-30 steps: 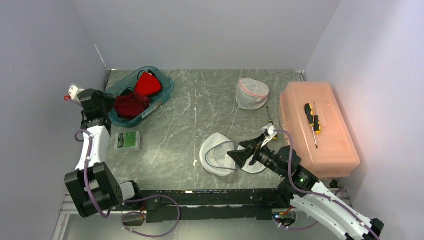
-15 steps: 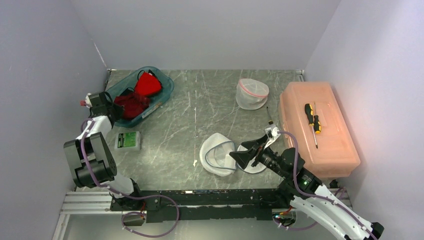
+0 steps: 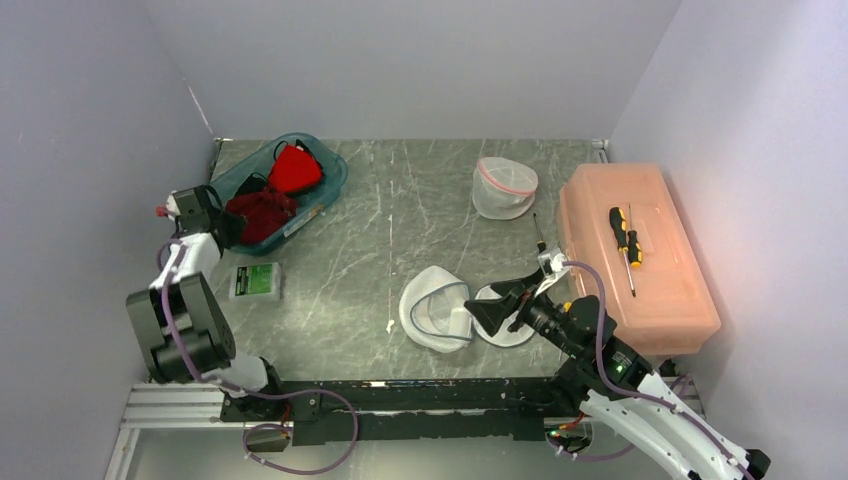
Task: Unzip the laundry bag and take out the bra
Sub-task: Place the bra in the bin, then close the laundry bag at the center of the board.
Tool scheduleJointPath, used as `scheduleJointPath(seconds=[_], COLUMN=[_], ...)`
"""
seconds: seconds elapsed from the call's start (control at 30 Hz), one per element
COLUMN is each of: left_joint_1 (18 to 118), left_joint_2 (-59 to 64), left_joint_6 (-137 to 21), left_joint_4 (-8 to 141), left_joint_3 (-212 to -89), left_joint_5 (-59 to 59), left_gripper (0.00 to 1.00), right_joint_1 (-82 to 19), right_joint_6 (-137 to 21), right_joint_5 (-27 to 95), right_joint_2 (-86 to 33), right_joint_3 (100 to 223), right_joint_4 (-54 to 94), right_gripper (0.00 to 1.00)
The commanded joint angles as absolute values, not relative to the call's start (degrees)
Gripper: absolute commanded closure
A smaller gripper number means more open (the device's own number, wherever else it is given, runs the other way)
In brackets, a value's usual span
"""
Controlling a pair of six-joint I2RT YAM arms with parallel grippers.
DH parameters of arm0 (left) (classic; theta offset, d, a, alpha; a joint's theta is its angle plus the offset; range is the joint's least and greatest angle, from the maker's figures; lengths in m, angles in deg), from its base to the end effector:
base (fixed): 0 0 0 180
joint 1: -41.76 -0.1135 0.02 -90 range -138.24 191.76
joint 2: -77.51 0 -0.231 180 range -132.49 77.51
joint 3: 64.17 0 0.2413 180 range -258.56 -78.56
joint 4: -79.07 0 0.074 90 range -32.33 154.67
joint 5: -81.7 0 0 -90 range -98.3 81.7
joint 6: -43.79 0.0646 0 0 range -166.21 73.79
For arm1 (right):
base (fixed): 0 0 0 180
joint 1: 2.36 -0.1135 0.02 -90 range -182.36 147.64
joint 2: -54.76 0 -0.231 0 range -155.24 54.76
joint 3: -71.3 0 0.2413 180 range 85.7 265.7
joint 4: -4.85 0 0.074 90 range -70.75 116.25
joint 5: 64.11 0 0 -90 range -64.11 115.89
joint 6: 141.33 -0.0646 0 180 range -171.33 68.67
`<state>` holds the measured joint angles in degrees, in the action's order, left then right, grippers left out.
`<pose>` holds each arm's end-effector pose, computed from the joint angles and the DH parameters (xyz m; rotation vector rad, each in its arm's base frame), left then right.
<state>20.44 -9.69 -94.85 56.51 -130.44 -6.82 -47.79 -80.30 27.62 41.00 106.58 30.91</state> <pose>0.3123 0.1201 0.1627 -1.3337 1.9288 -0.2674 0.1097 0.1141 0.2460 -0.2748 1.7291 0.9988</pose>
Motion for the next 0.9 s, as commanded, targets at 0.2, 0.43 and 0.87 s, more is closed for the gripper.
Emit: scheduleJointPath(seconds=[0.2, 0.43, 0.87], left_joint_1=[30.72, 59.92, 91.31], left_joint_2=[18.8, 25.03, 3.63], left_joint_6=[-88.95, -85.11, -83.37], left_joint_4=[44.66, 38.06, 44.73], left_joint_3=[-135.77, -133.36, -131.31], left_joint_5=[1.15, 1.64, -7.83], left_gripper=[0.43, 0.06, 0.4], right_joint_1=[-47.97, -47.95, -47.87], right_joint_6=[-79.71, -82.58, -90.26], right_joint_5=[18.57, 13.28, 9.22], right_joint_2=[37.76, 28.7, 21.34], right_joint_3=[113.1, 113.88, 109.45], right_joint_4=[34.13, 35.58, 36.78], right_gripper=[0.0, 0.01, 0.11])
